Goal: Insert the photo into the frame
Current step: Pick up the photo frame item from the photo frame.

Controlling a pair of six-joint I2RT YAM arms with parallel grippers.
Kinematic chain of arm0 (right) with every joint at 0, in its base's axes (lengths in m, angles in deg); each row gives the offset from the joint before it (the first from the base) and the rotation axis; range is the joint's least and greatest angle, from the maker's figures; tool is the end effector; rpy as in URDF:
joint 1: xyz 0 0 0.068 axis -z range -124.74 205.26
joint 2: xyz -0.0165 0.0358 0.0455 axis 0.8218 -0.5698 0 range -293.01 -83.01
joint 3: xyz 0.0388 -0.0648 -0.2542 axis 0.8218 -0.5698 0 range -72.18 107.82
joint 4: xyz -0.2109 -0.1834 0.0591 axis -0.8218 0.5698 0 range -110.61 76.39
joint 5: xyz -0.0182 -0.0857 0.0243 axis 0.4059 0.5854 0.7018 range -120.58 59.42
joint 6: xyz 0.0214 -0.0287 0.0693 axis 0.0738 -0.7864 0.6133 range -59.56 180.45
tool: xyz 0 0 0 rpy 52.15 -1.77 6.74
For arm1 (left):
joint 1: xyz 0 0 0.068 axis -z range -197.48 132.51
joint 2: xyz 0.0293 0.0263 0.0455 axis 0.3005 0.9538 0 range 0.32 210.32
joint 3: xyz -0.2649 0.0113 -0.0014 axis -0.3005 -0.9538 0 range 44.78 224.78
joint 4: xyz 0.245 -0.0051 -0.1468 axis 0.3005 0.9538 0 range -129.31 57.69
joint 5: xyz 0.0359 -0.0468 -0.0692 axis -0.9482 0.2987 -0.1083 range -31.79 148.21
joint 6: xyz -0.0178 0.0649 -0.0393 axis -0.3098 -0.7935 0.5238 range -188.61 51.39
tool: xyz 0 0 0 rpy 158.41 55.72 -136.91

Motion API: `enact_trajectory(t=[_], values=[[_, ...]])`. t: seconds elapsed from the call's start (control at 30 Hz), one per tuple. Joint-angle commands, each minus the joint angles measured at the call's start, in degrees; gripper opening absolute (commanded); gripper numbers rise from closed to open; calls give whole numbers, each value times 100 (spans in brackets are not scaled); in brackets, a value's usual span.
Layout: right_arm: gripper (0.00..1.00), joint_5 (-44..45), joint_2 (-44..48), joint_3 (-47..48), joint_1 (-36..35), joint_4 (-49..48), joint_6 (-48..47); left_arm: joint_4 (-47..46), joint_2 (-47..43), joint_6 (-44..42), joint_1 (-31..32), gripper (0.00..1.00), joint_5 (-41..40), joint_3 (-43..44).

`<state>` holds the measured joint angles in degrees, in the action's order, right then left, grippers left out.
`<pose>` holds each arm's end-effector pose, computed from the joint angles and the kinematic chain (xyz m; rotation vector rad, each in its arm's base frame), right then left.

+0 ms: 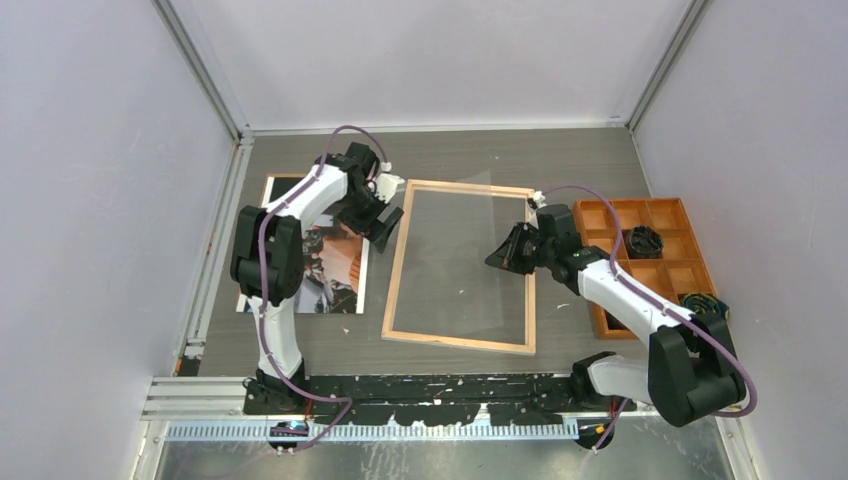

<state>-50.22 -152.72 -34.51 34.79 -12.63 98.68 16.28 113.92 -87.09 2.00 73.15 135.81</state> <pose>0.2706 0.1250 0.1730 0.1782 2.3875 0.9052 0.3939 -0.1577 0.1642 0.9849 2.7423 -0.3847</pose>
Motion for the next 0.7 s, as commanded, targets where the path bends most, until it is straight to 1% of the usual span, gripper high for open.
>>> enact_trajectory(t=[0.0,0.1,0.2,0.47,0.67], values=[[1,-211,40,86,202,239,-157,155,-259,9,-151,90,-114,221],[1,102,135,120,263,585,-229,146,-234,15,-164,90,-200,194],[1,224,240,57,336,695,-159,116,-215,56,-164,90,-185,164],[1,677,984,-568,347,376,307,-15,-135,166,-163,88,-179,88],[1,778,1223,-790,355,185,465,-74,-95,202,-157,87,-168,1]])
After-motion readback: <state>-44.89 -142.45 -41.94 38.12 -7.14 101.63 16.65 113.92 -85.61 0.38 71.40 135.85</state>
